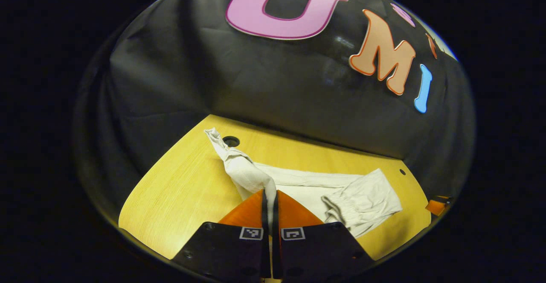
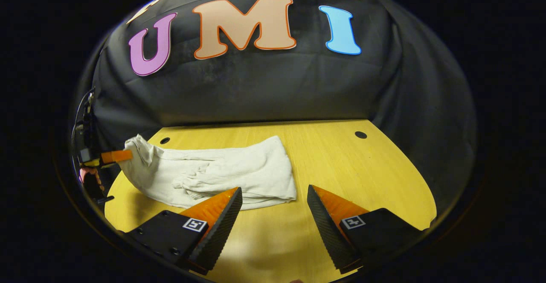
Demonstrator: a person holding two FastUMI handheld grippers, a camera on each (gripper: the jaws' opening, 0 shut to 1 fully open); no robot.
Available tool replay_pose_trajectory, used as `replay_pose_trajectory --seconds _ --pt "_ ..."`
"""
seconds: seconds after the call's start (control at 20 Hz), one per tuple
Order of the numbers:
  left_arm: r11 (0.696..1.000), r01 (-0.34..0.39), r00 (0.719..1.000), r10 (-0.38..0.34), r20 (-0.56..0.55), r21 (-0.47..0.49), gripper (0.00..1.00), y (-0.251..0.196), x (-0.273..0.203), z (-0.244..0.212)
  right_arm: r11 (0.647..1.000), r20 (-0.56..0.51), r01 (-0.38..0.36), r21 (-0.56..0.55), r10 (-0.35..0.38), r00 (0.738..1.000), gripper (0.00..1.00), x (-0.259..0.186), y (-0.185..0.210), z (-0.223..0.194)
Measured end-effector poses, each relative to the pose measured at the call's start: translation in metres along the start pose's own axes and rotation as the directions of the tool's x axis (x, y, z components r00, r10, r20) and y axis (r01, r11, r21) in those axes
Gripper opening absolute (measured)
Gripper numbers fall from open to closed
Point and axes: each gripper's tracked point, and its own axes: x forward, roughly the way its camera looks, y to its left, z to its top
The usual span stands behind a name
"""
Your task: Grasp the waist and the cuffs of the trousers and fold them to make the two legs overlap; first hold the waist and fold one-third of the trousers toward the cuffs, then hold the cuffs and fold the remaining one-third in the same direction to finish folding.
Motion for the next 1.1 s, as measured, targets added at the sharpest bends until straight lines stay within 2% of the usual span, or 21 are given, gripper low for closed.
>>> replay_pose_trajectory --seconds 0.35,0.55,0.6,0.85,1.1 --pt "0.995 0.086 0.992 -0.091 0.091 0.057 0.01 -0.113 -0.015 0.048 0.999 0.003 -0.026 0.032 0.026 1.000 0.96 -0.006 -0.060 0.002" --pt "0.982 0.139 0.983 -0.153 0.100 0.131 0.01 -0.192 -0.006 0.053 0.999 0.007 -0.024 0.028 0.024 1.000 0.99 -0.005 -0.094 0.006" --pt "0.976 0.152 0.982 -0.167 0.093 0.154 0.01 -0.210 -0.002 0.051 0.999 0.003 -0.025 0.027 0.025 1.000 0.96 -0.006 -0.101 0.005" --pt "0.949 0.213 0.974 -0.225 0.029 0.232 0.02 -0.287 0.018 0.017 1.000 -0.014 -0.005 0.021 0.005 1.000 0.99 -0.011 -0.137 -0.005" --pt "0.928 0.282 0.959 -0.265 -0.101 0.243 0.02 -0.332 0.037 -0.059 1.000 -0.038 0.006 0.022 -0.005 0.999 0.96 -0.018 -0.153 -0.019"
